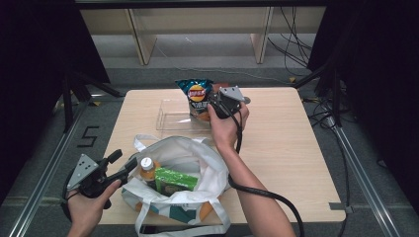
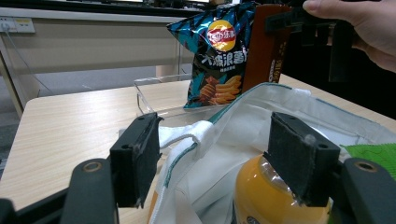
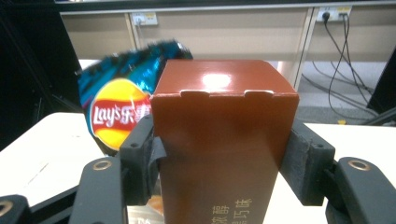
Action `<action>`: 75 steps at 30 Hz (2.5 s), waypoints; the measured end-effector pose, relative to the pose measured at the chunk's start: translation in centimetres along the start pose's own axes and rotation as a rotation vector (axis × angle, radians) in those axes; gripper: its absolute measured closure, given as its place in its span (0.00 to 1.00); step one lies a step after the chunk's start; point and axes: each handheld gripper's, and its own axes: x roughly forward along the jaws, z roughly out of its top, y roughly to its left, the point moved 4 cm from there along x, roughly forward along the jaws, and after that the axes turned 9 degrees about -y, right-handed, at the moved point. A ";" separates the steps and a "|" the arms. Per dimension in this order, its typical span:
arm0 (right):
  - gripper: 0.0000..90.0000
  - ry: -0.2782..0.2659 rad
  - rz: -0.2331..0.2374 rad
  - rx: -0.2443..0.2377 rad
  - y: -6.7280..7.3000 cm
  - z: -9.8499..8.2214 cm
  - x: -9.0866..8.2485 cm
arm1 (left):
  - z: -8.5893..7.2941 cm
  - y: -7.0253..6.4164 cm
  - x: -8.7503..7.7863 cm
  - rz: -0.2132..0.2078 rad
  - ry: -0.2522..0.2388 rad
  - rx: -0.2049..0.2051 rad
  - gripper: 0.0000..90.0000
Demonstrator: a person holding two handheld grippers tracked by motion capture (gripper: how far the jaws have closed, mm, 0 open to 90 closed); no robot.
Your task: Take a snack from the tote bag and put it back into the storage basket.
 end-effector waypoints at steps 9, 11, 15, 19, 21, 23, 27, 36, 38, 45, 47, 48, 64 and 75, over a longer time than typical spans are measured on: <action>0.43 0.032 0.001 0.011 -0.1 -1.4 0.4 | 0.0 0.0 0.0 0.000 0.001 -0.001 0.37; 0.42 0.036 0.004 0.007 -0.1 -1.6 0.4 | 0.0 0.0 0.0 -0.001 0.000 0.000 0.37; 0.42 0.053 0.006 0.006 -0.1 -2.1 0.5 | 0.0 0.0 0.0 -0.002 0.000 0.000 0.37; 0.42 0.053 0.016 0.002 -0.1 -2.4 0.5 | 0.0 0.0 0.0 -0.001 0.001 -0.001 0.37; 0.42 0.062 0.015 -0.003 -0.1 -2.4 0.4 | 0.0 0.0 0.0 -0.001 0.000 0.000 0.37; 0.41 0.078 0.029 0.007 -0.1 -2.5 0.4 | 0.0 0.0 0.0 0.000 -0.001 0.000 0.37; 0.36 0.102 0.039 -0.013 0.1 -2.7 0.4 | 0.0 0.0 0.0 0.001 0.003 0.001 0.37; 0.28 0.129 0.068 -0.017 0.4 -2.5 -0.3 | -0.1 0.0 0.2 -0.007 -0.007 -0.002 0.37; 0.28 0.126 0.080 -0.016 0.4 -2.3 -0.6 | 0.0 -0.1 0.0 0.001 0.005 0.003 0.37; 0.28 0.148 0.108 -0.045 0.3 -2.5 -1.7 | 0.1 -0.1 0.0 0.001 -0.002 0.003 0.37; 0.28 0.146 0.116 -0.050 0.2 -2.3 -2.3 | 0.1 -0.1 0.0 0.000 -0.002 0.002 0.37; 0.28 0.146 0.121 -0.051 0.2 -2.2 -2.5 | 0.1 -0.1 -0.1 0.000 -0.002 0.005 0.37; 0.36 0.191 0.230 -0.010 -0.9 -2.2 -5.9 | 0.0 -0.2 0.0 -0.001 0.006 0.008 0.37; 0.49 0.167 0.305 -0.013 -1.1 -1.7 -8.4 | 0.1 -0.2 0.0 0.000 0.004 0.008 0.37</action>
